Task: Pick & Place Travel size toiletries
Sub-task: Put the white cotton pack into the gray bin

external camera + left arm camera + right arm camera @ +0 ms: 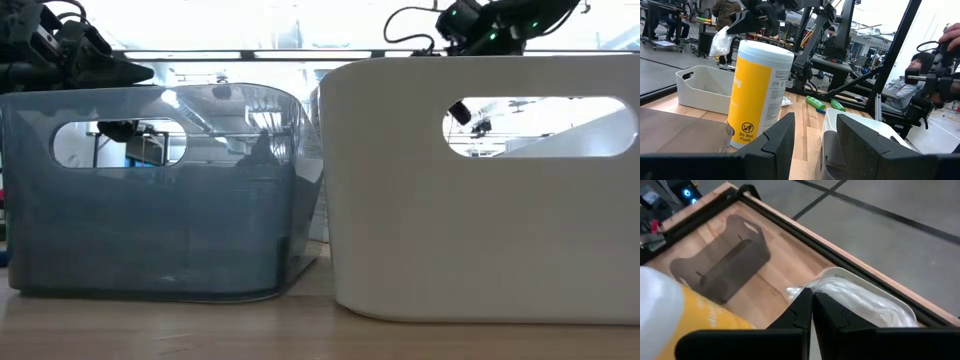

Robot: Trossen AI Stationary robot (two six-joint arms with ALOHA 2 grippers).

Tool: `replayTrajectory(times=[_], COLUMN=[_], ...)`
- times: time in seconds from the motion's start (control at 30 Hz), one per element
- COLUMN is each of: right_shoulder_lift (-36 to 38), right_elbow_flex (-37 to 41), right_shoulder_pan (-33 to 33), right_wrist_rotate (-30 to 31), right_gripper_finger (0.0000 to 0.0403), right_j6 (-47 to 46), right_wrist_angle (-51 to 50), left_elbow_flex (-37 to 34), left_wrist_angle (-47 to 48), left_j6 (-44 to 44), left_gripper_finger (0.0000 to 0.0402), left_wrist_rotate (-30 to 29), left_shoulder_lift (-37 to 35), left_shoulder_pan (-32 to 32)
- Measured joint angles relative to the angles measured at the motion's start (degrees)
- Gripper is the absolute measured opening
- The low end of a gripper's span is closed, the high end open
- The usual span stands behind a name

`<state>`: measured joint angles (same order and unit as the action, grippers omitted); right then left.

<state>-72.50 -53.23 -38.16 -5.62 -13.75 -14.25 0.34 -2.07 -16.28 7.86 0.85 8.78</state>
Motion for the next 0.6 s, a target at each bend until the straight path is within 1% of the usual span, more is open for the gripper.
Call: replayTrajectory(times=[0.17,0.43,0.6], right_shoulder_lift=[-3.78,-8.43,-10.81], right_elbow_flex=[0.02,0.04,0.04], right_shoulder_pan=[-1.22,-2.31,-2.42], right_wrist_rotate=[-0.62,-0.73,-0.91], right_gripper_finger=[0.0008,0.0008,0.0008], right_j6=[7.03,23.92,29.39], right_wrist_angle=[2.13,4.50,5.01], left_elbow_flex=[0.00,0.00,0.00], left_wrist_angle=[0.00,0.00,0.00], left_j6=[-0.01,0.01,0.01], left_gripper_finger=[0.0151,0.0151,0.0151], left_wrist_rotate=[0.02,0.01,-0.01], left_shoulder_lift=[0.01,0.01,0.01], left_shoulder_pan=[0.02,0.01,0.02])
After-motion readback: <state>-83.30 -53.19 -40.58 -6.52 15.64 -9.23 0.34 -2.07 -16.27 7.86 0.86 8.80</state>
